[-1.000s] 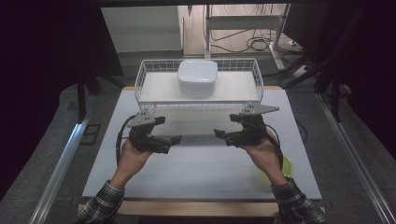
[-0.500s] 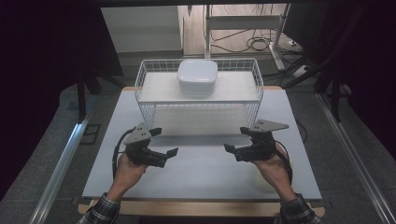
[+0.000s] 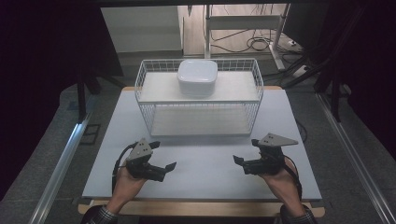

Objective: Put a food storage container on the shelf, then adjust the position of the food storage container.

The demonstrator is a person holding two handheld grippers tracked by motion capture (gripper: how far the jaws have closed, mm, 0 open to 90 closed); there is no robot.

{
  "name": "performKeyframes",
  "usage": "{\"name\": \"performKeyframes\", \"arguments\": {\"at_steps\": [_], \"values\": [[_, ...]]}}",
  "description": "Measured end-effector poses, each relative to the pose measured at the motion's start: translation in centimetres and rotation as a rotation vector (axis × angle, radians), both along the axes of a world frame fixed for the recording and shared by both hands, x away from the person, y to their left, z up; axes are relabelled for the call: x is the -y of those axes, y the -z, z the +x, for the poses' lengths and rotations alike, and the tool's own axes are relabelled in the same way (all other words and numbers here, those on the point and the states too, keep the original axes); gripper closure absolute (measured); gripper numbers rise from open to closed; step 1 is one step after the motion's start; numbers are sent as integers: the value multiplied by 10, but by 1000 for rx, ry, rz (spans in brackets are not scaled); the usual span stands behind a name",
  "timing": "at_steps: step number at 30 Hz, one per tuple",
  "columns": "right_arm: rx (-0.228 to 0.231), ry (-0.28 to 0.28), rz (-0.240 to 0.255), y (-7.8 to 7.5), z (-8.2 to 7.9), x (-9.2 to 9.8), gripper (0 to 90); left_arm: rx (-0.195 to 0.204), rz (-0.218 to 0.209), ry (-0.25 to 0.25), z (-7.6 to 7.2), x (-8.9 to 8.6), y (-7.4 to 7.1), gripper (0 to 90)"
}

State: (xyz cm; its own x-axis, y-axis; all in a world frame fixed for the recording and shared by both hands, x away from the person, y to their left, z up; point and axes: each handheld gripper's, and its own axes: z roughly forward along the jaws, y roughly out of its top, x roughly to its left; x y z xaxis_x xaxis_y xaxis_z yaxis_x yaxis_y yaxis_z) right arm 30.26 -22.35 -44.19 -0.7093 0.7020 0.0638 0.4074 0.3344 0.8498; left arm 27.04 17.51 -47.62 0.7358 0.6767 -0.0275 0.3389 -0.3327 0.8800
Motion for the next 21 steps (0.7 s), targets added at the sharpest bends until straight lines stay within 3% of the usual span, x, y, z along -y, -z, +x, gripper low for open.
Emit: {"name": "performKeyframes", "arguments": {"at_steps": [8, 13, 14, 21], "values": [[-45, 44, -10, 11, -8, 16, 38, -13, 48, -11, -6, -1, 12, 36], [-42, 95, -47, 13, -11, 25, 137, -6, 56, -16, -8, -2, 14, 36], [-48, 121, -53, 13, -12, 30, 226, -8, 51, -18, -8, -3, 16, 36], [-56, 150, -74, 10, -20, 49, 555, -15, 49, -16, -9, -5, 21, 37]]}}
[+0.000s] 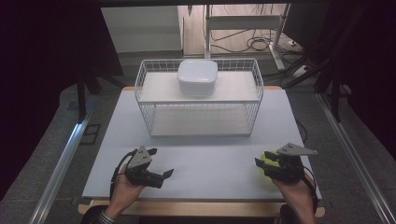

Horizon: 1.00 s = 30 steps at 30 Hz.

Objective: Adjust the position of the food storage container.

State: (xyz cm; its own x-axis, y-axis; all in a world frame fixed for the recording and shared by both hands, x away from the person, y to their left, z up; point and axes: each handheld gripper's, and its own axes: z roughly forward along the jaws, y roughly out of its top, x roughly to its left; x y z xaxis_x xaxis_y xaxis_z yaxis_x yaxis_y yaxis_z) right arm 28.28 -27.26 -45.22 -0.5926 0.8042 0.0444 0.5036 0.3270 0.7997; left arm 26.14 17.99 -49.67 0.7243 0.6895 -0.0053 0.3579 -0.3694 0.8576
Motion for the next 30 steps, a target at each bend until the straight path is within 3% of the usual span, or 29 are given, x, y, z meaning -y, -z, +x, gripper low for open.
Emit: {"name": "performKeyframes", "arguments": {"at_steps": [6, 11, 22, 30], "values": [[-24, 50, -13, 3, -6, 16, 757, 8, 4, 13, -1, 2, 1, 39], [2, 96, -41, 0, -14, 31, 886, 13, 6, 15, -1, 3, 1, 40], [5, 235, -77, 3, -20, 65, 897, 4, 14, 12, 0, 3, 3, 41], [-18, 279, -104, 12, -22, 75, 896, 3, 22, 15, 0, 5, 4, 41]]}}
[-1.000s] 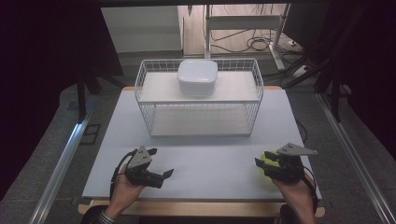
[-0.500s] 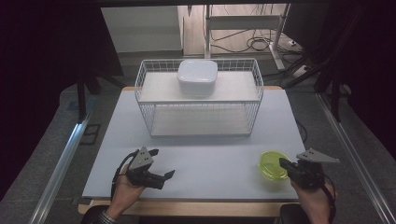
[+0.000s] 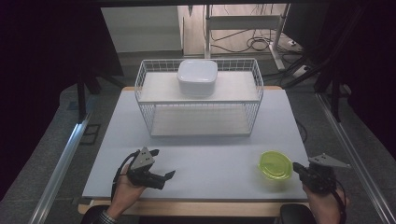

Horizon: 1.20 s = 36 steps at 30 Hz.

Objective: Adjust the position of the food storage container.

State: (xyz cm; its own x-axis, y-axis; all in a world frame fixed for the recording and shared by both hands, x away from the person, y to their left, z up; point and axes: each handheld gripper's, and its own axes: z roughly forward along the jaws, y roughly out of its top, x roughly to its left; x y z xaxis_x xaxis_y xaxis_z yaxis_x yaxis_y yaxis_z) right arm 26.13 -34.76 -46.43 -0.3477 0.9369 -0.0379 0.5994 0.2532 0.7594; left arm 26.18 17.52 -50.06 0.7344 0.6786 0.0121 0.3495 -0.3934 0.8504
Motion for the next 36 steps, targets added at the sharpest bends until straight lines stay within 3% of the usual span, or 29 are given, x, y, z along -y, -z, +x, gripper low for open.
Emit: {"name": "performKeyframes", "arguments": {"at_steps": [11, 36], "values": [[-16, -8, -4, 6, 4, -5, 896, -1, 11, 4, 0, 1, 1, 41], [-51, -147, -2, 13, 22, -50, 895, -4, 27, 6, 1, 3, 1, 41]]}}
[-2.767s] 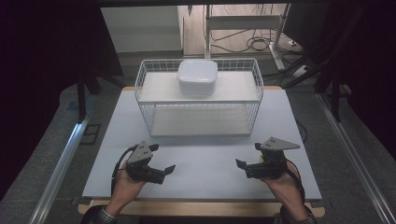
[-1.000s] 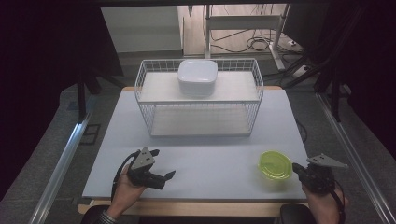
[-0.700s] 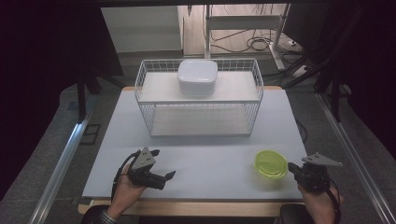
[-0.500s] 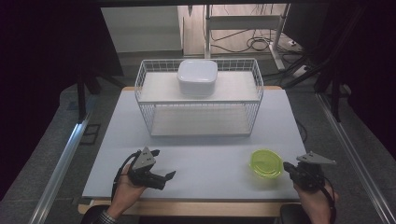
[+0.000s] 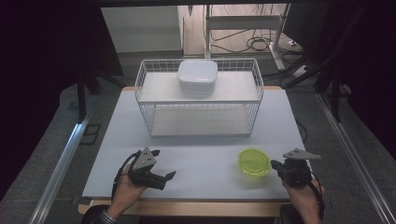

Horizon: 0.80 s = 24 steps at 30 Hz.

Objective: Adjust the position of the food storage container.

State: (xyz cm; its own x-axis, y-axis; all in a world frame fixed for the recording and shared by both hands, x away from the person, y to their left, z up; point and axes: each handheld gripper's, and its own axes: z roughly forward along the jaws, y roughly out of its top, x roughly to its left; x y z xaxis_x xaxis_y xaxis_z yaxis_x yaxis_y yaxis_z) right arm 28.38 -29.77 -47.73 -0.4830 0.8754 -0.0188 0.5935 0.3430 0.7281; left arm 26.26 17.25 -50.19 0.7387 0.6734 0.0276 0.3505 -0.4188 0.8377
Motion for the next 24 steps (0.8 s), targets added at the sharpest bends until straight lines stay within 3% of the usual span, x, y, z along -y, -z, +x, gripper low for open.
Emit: {"name": "performKeyframes", "arguments": {"at_steps": [19, 24], "values": [[-41, -78, 44, 5, 12, -28, 895, 1, 4, 6, 0, 1, 0, 40], [-37, -71, 22, 5, 12, -27, 896, 3, 4, 4, -1, 0, 0, 40]]}}
